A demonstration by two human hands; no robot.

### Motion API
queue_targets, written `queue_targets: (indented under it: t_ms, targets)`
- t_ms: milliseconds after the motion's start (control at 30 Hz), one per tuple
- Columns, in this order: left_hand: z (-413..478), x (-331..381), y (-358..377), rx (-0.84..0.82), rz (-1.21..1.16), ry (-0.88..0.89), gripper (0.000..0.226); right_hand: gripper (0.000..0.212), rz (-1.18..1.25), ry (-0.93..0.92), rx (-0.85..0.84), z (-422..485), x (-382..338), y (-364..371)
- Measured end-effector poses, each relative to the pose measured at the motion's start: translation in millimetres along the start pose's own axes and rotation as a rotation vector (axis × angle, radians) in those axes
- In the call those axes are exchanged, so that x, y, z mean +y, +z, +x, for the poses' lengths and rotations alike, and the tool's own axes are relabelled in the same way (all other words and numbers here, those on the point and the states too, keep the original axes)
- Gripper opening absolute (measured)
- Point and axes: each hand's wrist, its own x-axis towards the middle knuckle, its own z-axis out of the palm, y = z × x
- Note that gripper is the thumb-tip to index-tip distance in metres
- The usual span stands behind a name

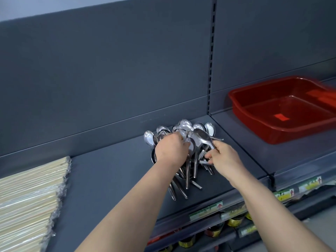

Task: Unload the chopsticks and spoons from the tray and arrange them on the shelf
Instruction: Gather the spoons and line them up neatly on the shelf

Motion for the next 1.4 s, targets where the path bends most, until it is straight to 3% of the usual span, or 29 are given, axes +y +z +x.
queue_targets:
  t_ms: [200, 300, 467, 600, 700, 767, 867, 933, 1133, 1300, 1400]
  targets:
    - [15, 7, 7, -0.080, 0.049, -0.036, 0.031, 0.034, 0.038, 0.015, 0.000, 1, 5, -11]
    - [16, 5, -2, -0.034, -0.157, -0.095, 0.037, 0.035, 0.067, 0.001, 0.015, 6, 3, -12]
    - [14, 9, -15, 0.061, -0.662, -0.182, 0.016, 0.024, 0.116, -0.062, -0.051, 13, -9, 5]
    - [5, 3, -25, 0.055, -0.829, -0.273, 0.014, 0.027, 0.369, 0.022, -0.189, 9, -24, 15]
    - [-2, -5, -28, 0.042, -0.902, -0.305, 0.014, 0.020, 0.319, 0.006, -0.266, 8, -26, 17]
    - [-4, -9, -29, 0.035, -0.784, -0.276, 0.025, 0.017, 0.207, -0.013, -0.272, 10, -25, 16]
    - [-7, -16, -25, -0.011, -0.152, -0.227, 0.036, 0.020, 0.063, -0.042, -0.159, 14, -19, 9]
    - [-11, -18, -19, -0.080, -0.004, -0.213, 0.034, 0.018, -0.038, -0.065, -0.100, 14, -17, 3]
    - [-12, -23, -18, -0.065, -0.250, -0.172, 0.014, 0.026, -0.318, -0.097, -0.018, 12, -16, -5]
    - [-15, -28, -23, -0.019, -0.435, -0.157, 0.011, 0.034, -0.265, -0.130, -0.105, 6, -21, 9]
    - [-16, -29, -24, 0.042, -0.436, -0.153, 0.007, 0.036, -0.323, -0.169, -0.070, 5, -23, 11]
